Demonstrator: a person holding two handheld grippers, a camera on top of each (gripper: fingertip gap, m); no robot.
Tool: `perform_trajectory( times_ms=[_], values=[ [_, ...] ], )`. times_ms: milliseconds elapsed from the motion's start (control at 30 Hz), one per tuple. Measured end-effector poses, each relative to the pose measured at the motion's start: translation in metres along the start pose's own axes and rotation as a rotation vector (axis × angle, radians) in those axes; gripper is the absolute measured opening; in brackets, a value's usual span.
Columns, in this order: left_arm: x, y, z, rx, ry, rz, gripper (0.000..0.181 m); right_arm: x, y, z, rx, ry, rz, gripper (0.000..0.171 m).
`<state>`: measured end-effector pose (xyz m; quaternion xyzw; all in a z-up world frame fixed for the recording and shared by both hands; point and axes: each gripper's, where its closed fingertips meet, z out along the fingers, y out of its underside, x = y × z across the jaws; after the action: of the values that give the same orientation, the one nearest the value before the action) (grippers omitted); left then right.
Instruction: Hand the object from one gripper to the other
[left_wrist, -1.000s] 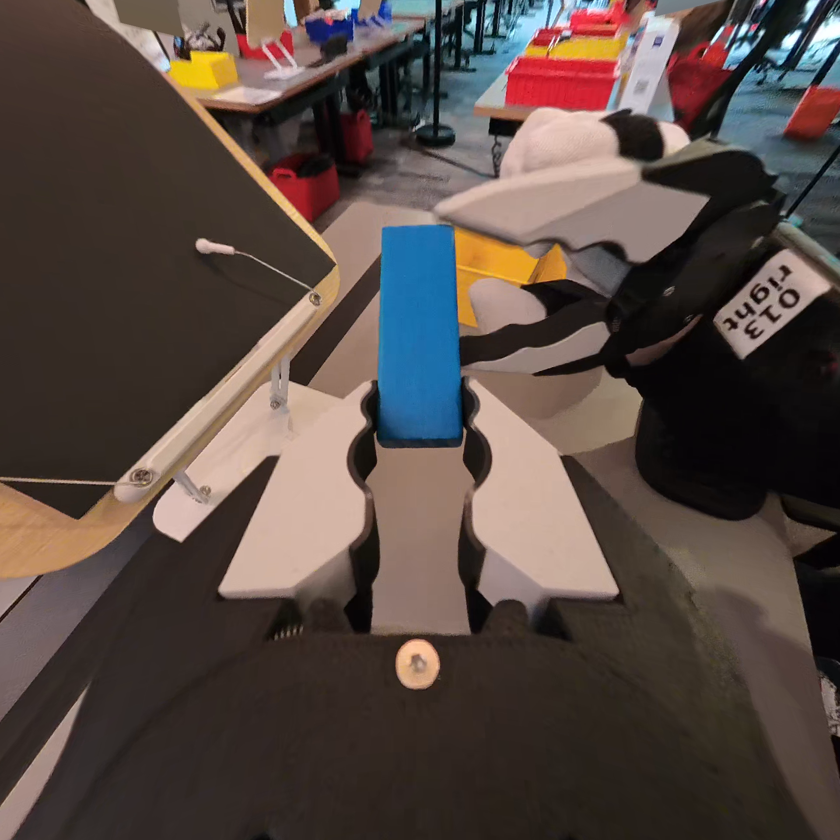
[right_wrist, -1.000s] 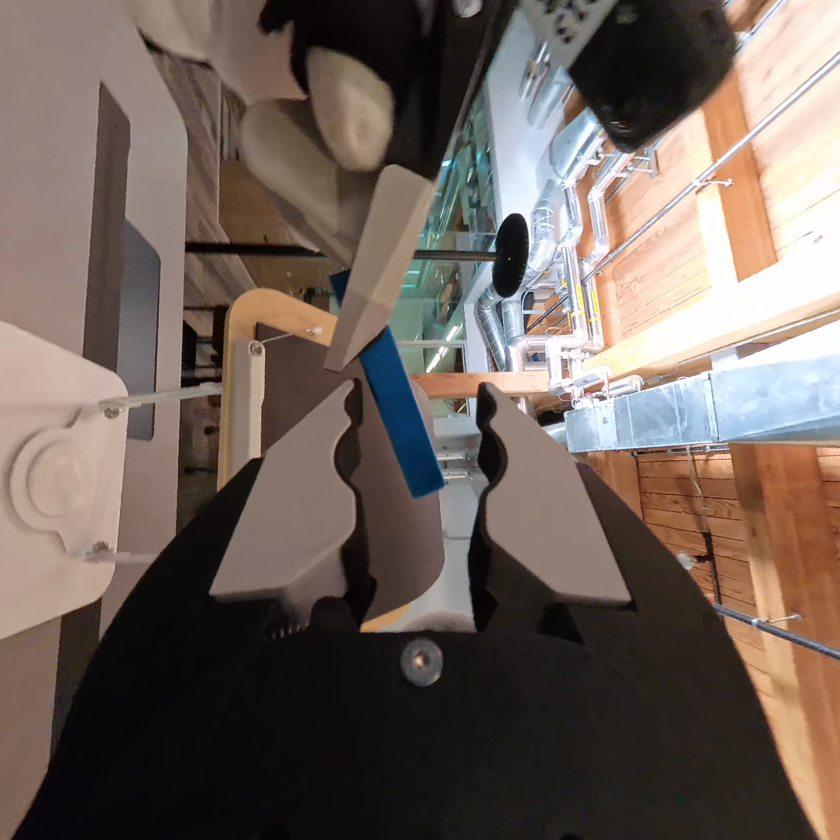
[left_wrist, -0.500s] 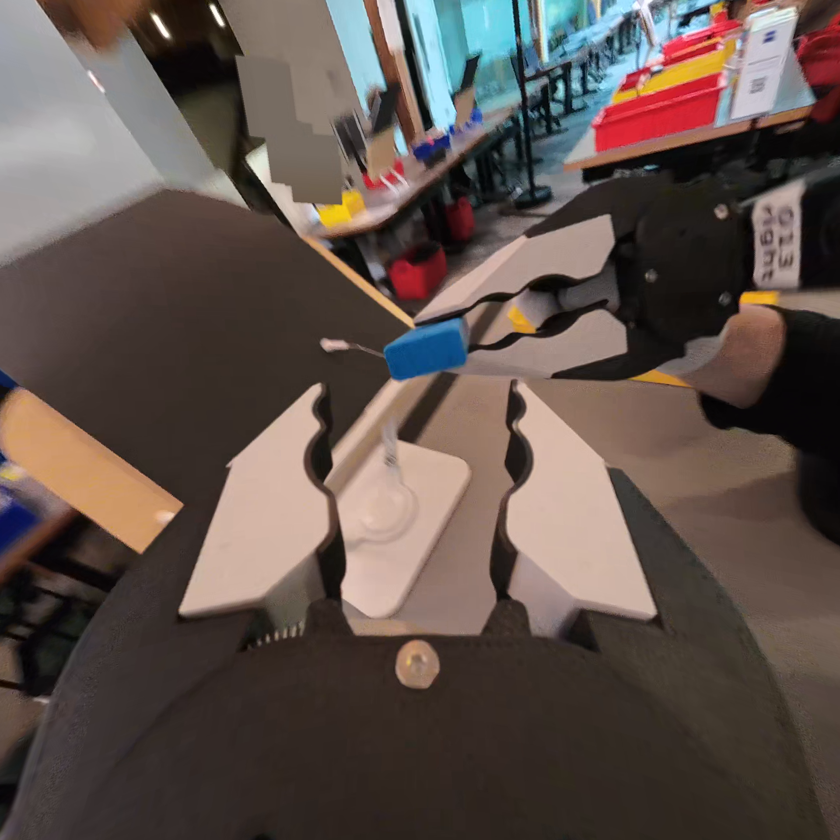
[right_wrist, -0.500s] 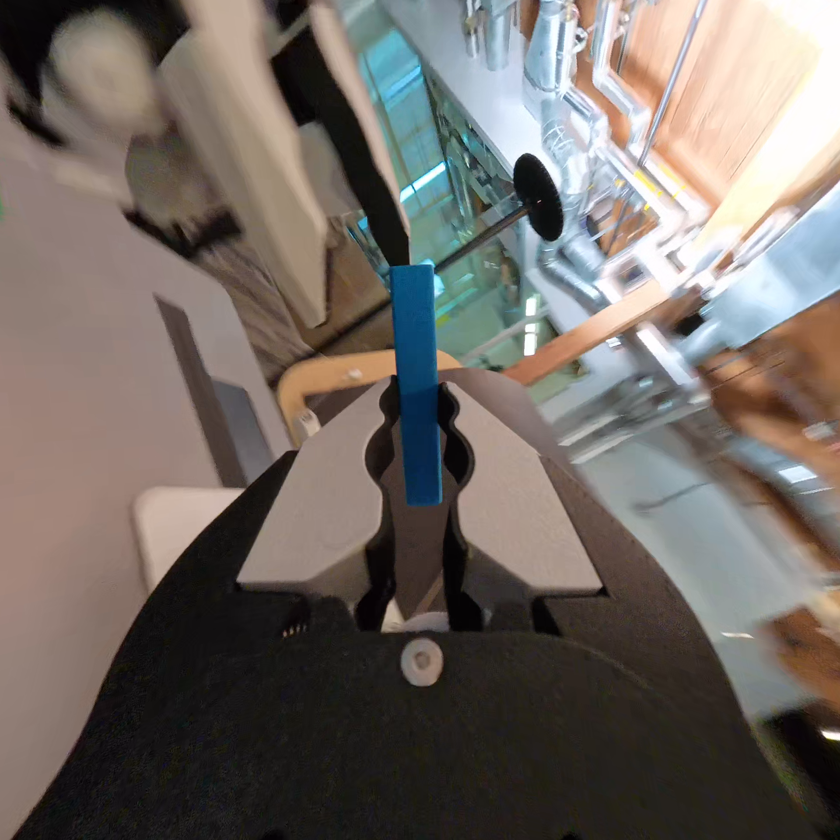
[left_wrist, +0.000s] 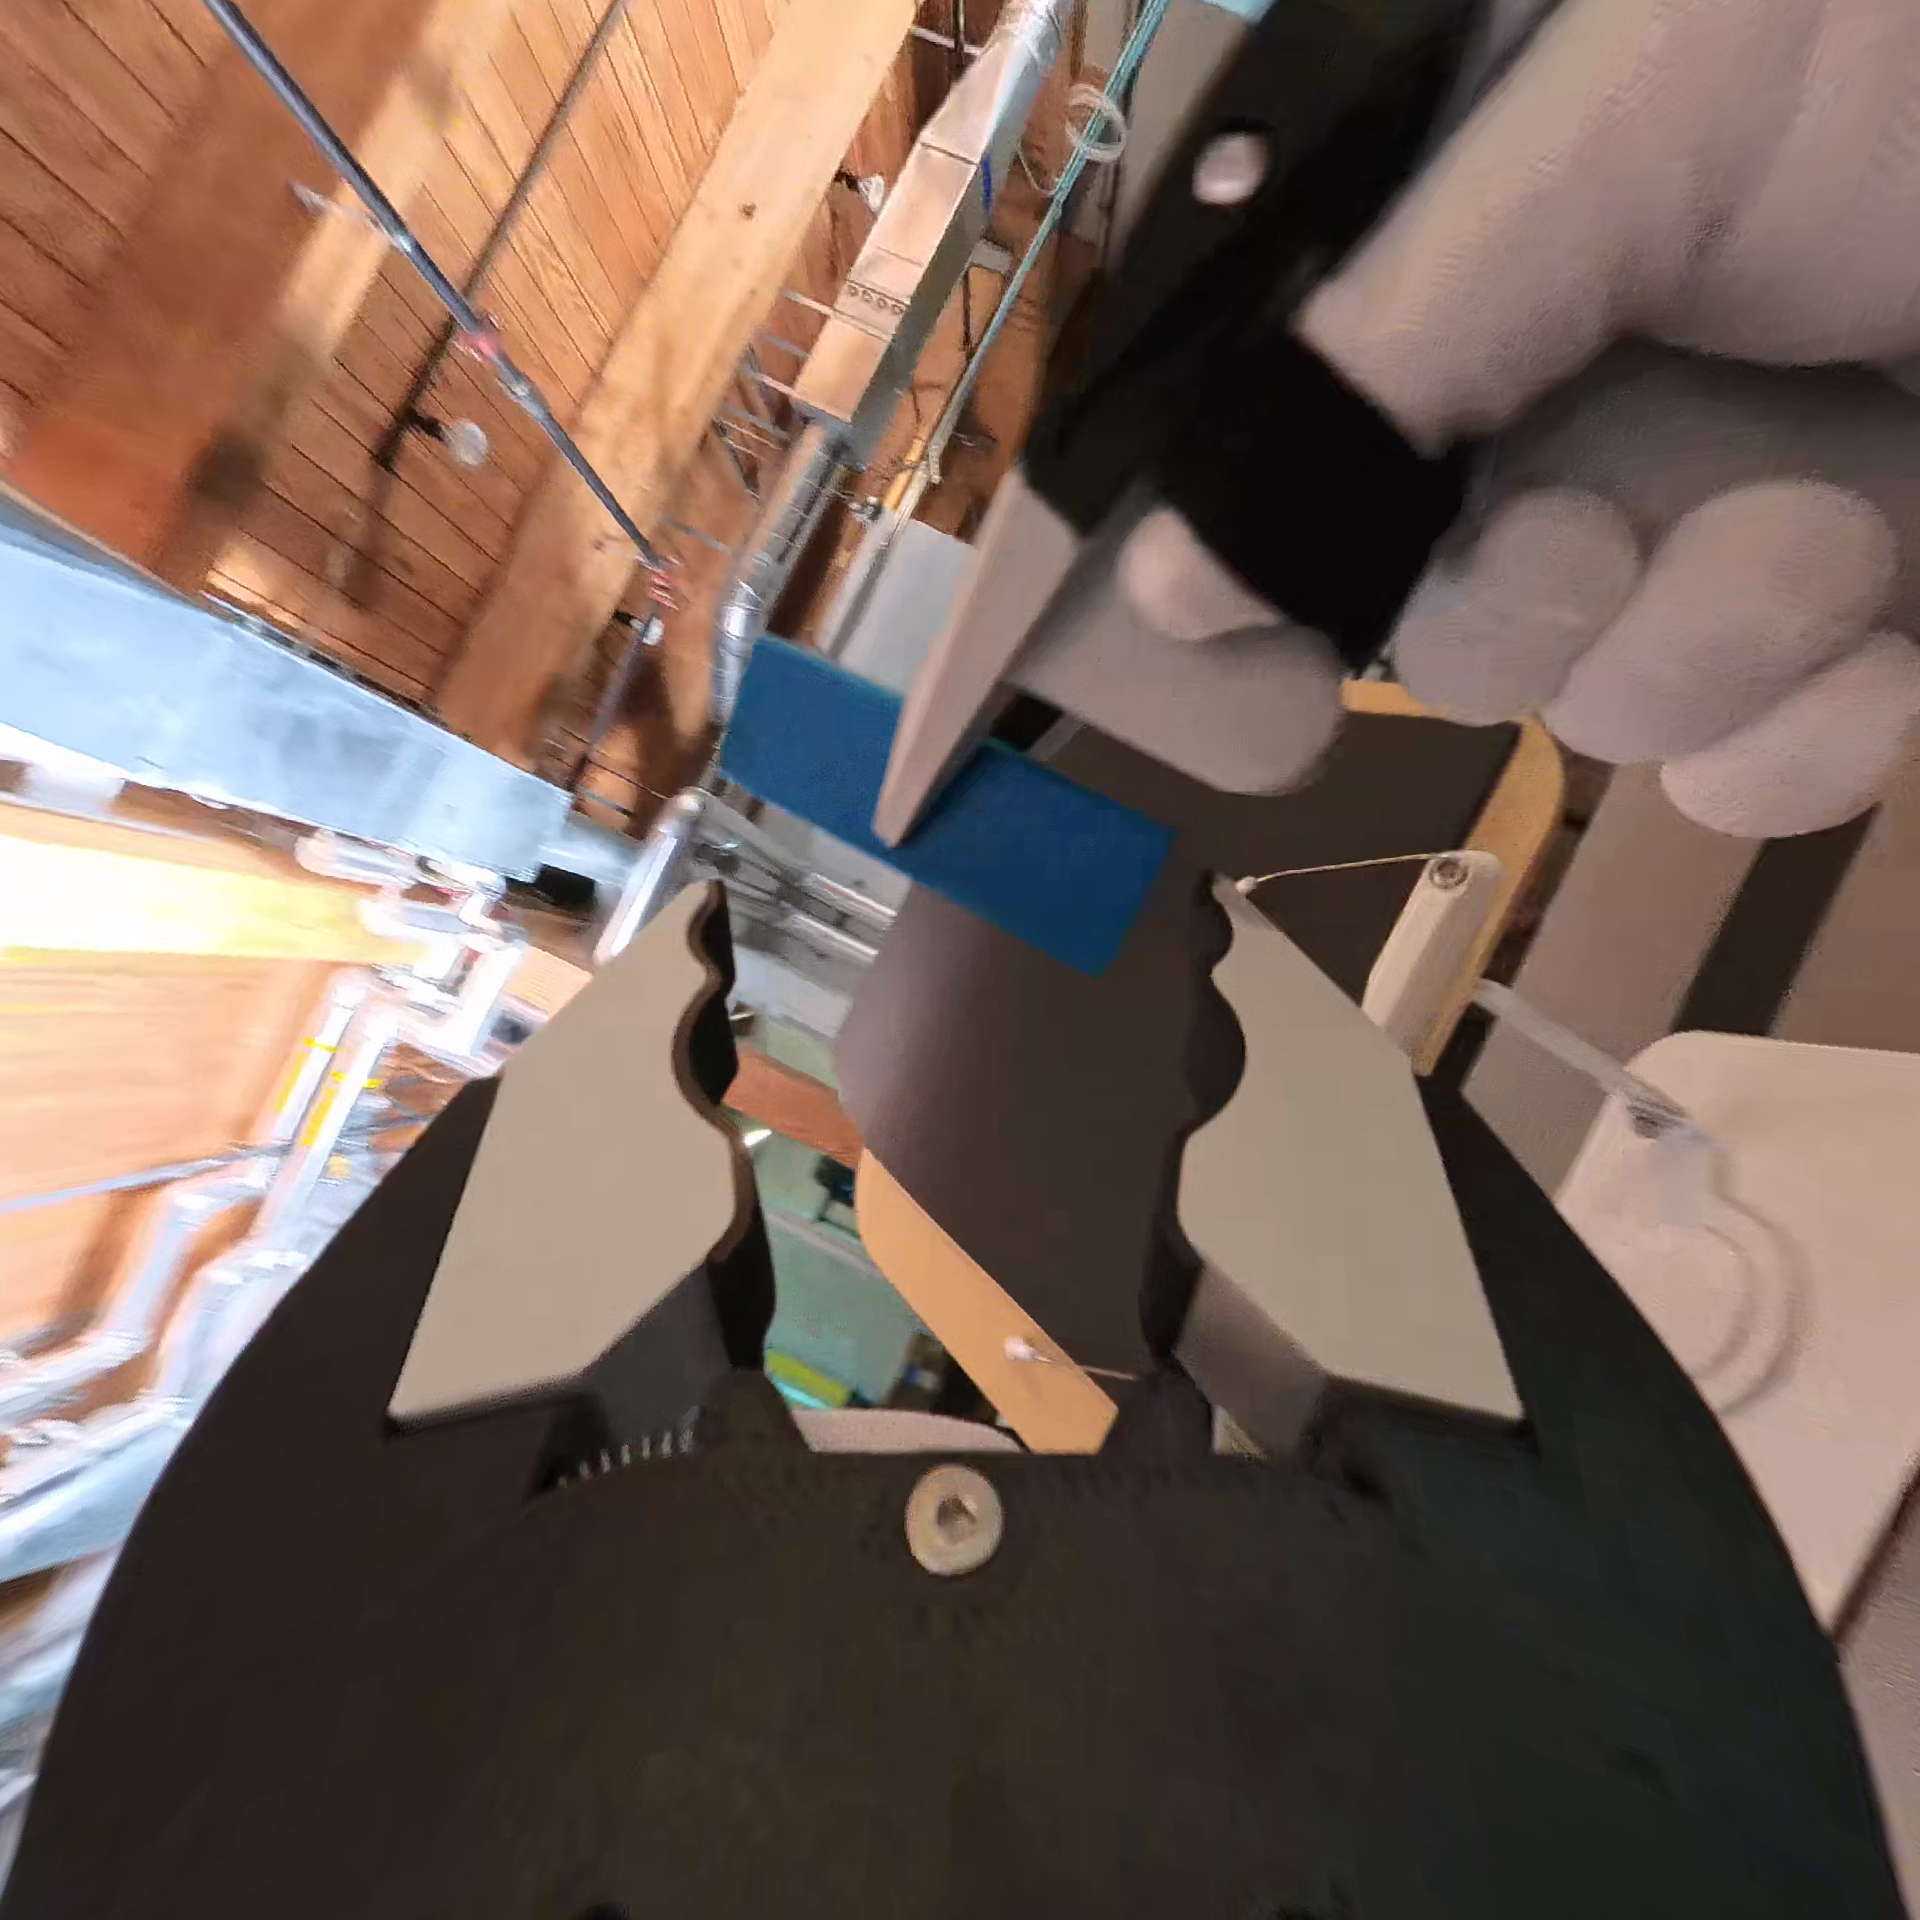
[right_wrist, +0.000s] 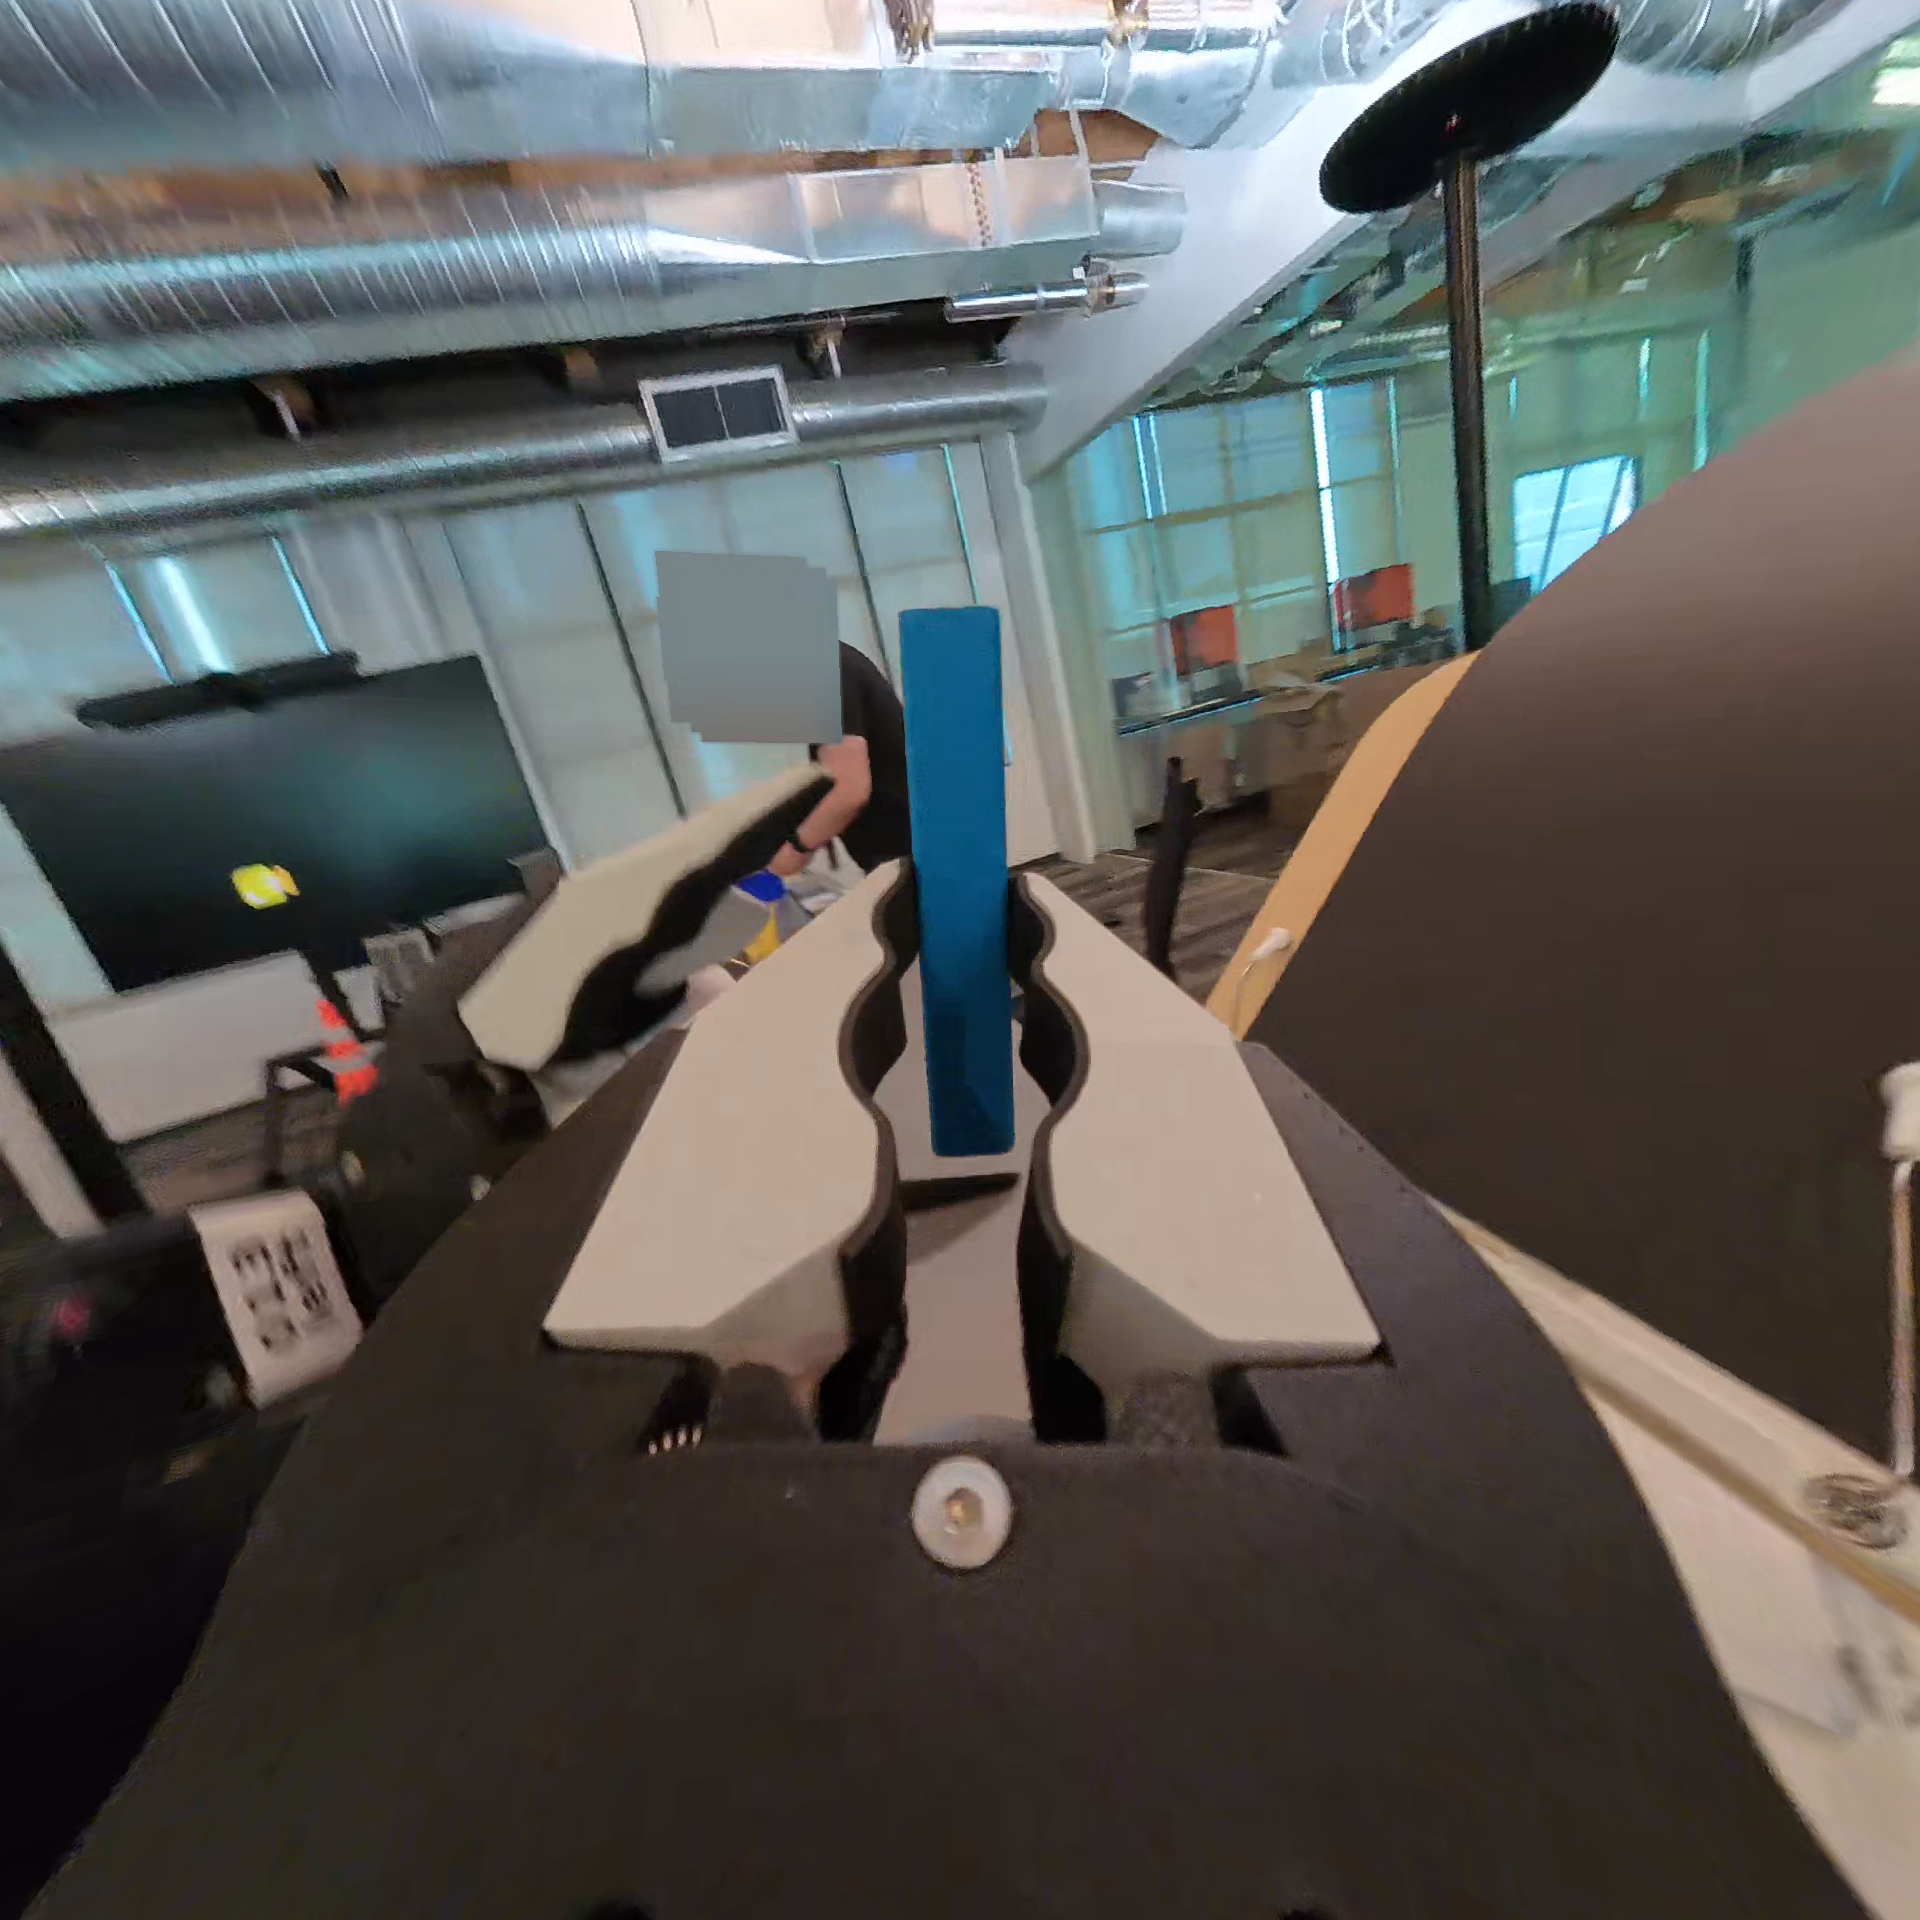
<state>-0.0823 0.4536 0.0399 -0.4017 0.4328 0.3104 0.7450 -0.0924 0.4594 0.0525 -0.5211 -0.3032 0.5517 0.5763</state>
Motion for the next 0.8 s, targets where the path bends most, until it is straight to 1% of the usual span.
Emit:
perform_trajectory(
  times_ms=[100, 167, 267, 400, 500, 733, 800],
  values=[
    [0.012, -0.003, 0.004, 0.000, -0.089, 0.119, 0.074, 0.002, 0.000, -0.001, 0.008, -0.024, 0.118, 0.015],
    [0.011, -0.001, 0.004, -0.003, -0.173, 0.160, 0.061, 0.005, -0.001, -0.003, 0.006, -0.018, 0.168, 0.015],
    [0.014, -0.004, 0.002, 0.024, -0.225, 0.212, 0.051, 0.005, -0.002, -0.004, 0.012, -0.031, 0.245, 0.015],
    [0.020, -0.007, 0.002, 0.022, -0.261, 0.251, 0.045, 0.002, 0.005, 0.002, -0.001, -0.044, 0.306, 0.014],
    [0.018, -0.003, 0.002, 0.005, -0.280, 0.266, 0.030, 0.000, 0.007, 0.004, 0.011, -0.059, 0.349, 0.014],
    [0.018, -0.007, 0.001, 0.013, -0.292, 0.292, 0.024, 0.001, 0.006, 0.002, 0.024, -0.086, 0.403, 0.014],
    [0.017, -0.009, -0.001, 0.020, -0.283, 0.283, 0.018, 0.003, 0.009, 0.003, 0.014, -0.085, 0.410, 0.019]
  ],
)
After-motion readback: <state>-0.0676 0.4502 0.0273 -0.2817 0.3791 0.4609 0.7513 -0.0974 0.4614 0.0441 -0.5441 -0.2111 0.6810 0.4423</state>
